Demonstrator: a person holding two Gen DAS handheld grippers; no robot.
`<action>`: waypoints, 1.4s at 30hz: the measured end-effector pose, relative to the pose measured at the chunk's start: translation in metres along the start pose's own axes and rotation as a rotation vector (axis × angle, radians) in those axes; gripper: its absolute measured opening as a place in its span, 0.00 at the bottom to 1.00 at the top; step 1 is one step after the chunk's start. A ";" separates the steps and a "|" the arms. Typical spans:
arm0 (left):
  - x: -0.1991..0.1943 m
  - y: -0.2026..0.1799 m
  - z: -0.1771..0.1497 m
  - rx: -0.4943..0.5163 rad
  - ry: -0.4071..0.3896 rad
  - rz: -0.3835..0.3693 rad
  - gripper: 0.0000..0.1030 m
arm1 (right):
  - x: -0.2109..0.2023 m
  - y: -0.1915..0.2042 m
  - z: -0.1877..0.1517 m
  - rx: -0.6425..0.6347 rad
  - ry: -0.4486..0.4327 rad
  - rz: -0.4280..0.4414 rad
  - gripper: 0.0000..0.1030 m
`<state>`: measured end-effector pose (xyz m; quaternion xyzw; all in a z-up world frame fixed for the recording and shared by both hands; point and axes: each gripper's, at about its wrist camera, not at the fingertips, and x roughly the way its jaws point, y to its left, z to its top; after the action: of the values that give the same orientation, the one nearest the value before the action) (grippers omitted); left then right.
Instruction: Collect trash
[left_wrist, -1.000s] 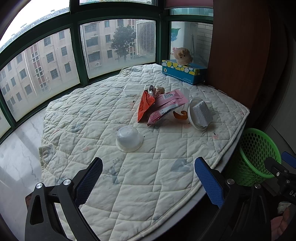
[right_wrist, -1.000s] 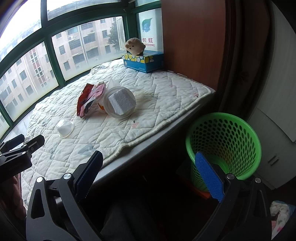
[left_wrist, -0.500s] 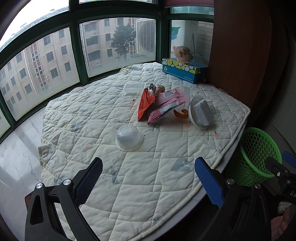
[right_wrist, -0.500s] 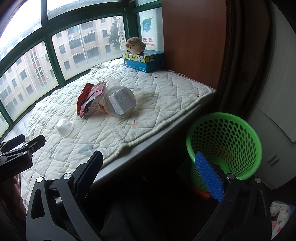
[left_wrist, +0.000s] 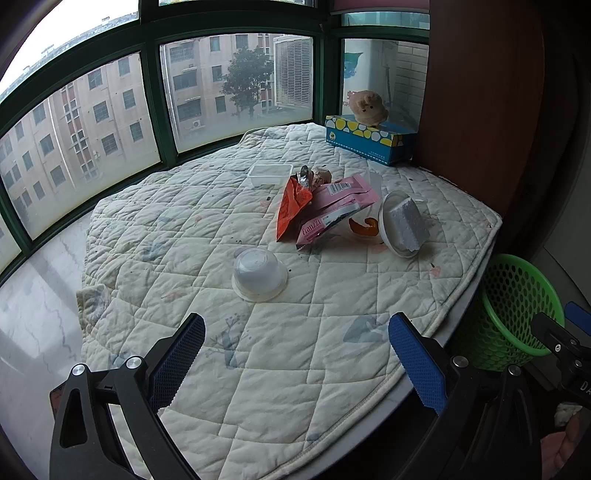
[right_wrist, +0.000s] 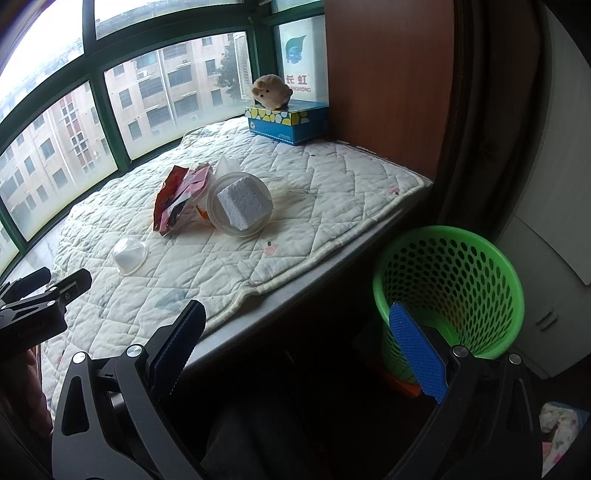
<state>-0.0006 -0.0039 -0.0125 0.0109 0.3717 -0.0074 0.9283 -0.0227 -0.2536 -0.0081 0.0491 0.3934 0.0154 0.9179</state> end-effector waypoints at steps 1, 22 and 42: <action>0.000 0.000 -0.001 0.001 0.003 -0.001 0.94 | 0.000 0.000 0.000 0.000 -0.001 0.001 0.96; 0.008 0.005 0.005 -0.008 0.025 0.002 0.94 | 0.005 0.000 0.004 -0.005 -0.003 0.018 0.96; 0.030 0.017 0.027 -0.031 0.056 0.009 0.93 | 0.027 0.014 0.020 -0.043 0.019 0.049 0.95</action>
<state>0.0400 0.0119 -0.0135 -0.0014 0.3977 0.0028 0.9175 0.0108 -0.2399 -0.0128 0.0389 0.4003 0.0470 0.9143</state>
